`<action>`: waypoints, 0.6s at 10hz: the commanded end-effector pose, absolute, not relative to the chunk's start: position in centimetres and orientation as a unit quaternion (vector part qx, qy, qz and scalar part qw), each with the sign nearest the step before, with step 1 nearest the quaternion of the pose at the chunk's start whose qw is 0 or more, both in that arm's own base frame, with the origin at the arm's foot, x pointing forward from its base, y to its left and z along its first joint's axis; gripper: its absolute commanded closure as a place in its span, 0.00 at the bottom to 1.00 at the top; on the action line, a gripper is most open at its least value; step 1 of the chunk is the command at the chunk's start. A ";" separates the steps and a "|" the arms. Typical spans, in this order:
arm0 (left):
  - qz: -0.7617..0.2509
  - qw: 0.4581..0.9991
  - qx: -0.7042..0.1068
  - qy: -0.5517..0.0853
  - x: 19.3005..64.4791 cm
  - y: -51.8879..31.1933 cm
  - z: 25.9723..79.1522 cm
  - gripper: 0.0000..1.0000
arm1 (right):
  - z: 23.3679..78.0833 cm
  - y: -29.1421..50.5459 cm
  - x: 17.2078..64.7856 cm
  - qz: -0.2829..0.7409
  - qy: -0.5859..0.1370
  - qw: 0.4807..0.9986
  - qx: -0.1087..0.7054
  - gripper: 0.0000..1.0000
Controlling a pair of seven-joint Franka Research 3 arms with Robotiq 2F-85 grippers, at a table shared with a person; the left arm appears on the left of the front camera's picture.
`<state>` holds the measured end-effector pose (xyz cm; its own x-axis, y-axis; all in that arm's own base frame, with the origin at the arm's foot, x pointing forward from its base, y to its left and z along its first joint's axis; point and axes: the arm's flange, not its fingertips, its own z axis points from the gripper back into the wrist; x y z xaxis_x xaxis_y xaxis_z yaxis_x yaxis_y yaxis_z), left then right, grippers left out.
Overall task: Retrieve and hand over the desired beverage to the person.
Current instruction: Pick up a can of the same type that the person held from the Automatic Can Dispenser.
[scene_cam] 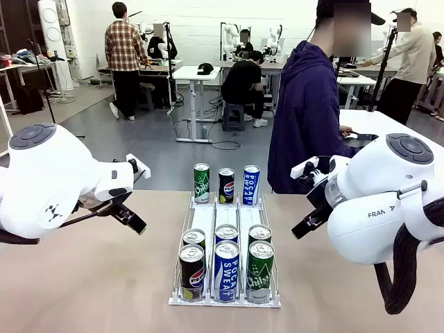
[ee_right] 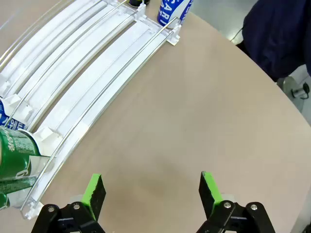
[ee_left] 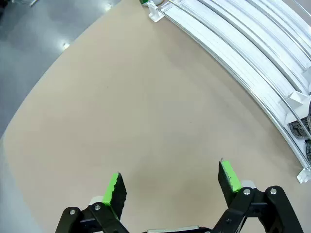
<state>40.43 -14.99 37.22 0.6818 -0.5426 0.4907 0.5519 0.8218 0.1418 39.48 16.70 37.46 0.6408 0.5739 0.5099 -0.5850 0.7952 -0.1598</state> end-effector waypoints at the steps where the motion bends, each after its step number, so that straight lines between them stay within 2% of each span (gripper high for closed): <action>1: -0.298 0.917 -0.009 -0.265 40.4 -15.0 37.2 0.00 | 37.5 16.7 39.5 0.320 -0.278 0.906 0.010 0.00; 6: -0.298 0.917 -0.009 -0.265 40.4 -15.0 37.2 0.00 | 37.5 16.7 39.5 0.320 -0.278 0.906 0.010 0.00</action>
<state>40.43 -15.01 37.22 0.6816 -0.5429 0.4906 0.5522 0.8216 0.1419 39.47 16.71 37.46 0.6405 0.5743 0.5098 -0.5852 0.7949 -0.1602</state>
